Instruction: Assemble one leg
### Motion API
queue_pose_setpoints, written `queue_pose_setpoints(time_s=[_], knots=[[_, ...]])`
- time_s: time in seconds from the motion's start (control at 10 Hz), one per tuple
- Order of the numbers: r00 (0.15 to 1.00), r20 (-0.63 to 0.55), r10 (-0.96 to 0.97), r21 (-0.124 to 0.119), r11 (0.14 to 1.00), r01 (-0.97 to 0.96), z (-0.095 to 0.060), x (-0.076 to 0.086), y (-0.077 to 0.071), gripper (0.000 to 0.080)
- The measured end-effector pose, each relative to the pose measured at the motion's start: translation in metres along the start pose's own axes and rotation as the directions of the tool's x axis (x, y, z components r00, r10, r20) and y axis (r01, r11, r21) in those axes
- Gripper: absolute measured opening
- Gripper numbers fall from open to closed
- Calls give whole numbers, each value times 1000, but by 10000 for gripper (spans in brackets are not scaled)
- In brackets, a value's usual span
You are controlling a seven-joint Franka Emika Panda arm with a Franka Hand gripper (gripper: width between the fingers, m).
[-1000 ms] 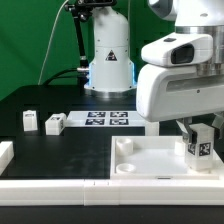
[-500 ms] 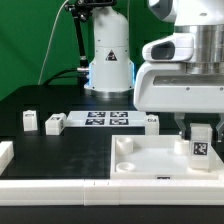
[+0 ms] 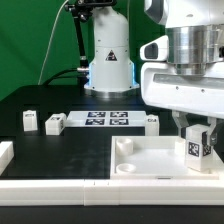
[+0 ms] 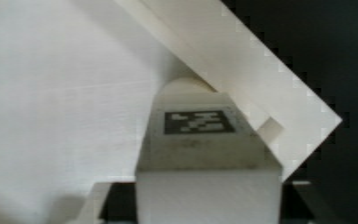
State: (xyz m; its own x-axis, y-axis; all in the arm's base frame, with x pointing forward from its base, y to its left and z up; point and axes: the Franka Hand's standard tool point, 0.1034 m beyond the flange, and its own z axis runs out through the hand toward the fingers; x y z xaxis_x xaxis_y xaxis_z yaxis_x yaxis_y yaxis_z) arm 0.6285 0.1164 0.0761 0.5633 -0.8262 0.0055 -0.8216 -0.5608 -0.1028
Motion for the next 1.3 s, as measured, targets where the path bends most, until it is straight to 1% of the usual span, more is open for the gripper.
queue_pose_setpoints(time_s=[0.2,0.3,0.4,0.5,0.6,0.7,0.8,0.9,1.0,1.1,1.2,1.3], knots=[[990,15,140,7,990,-140,0,1,1,290],[979,16,201,5,979,-202,0,1,1,290],[987,15,157,6,988,-157,0,1,1,290],[992,15,122,7,992,-122,1,1,1,362],[997,15,72,0,997,-72,1,-1,0,362],[999,22,-24,-11,1000,24,1,-5,0,543],[993,32,-111,-19,994,111,1,-8,-1,632],[977,36,-209,-17,978,209,1,-9,-1,632],[940,39,-339,-16,940,340,1,-10,0,644],[884,38,-465,-16,885,466,0,-9,0,644],[833,35,-552,-22,833,553,0,-11,-1,649],[767,35,-640,-23,767,641,0,-10,-1,649]])
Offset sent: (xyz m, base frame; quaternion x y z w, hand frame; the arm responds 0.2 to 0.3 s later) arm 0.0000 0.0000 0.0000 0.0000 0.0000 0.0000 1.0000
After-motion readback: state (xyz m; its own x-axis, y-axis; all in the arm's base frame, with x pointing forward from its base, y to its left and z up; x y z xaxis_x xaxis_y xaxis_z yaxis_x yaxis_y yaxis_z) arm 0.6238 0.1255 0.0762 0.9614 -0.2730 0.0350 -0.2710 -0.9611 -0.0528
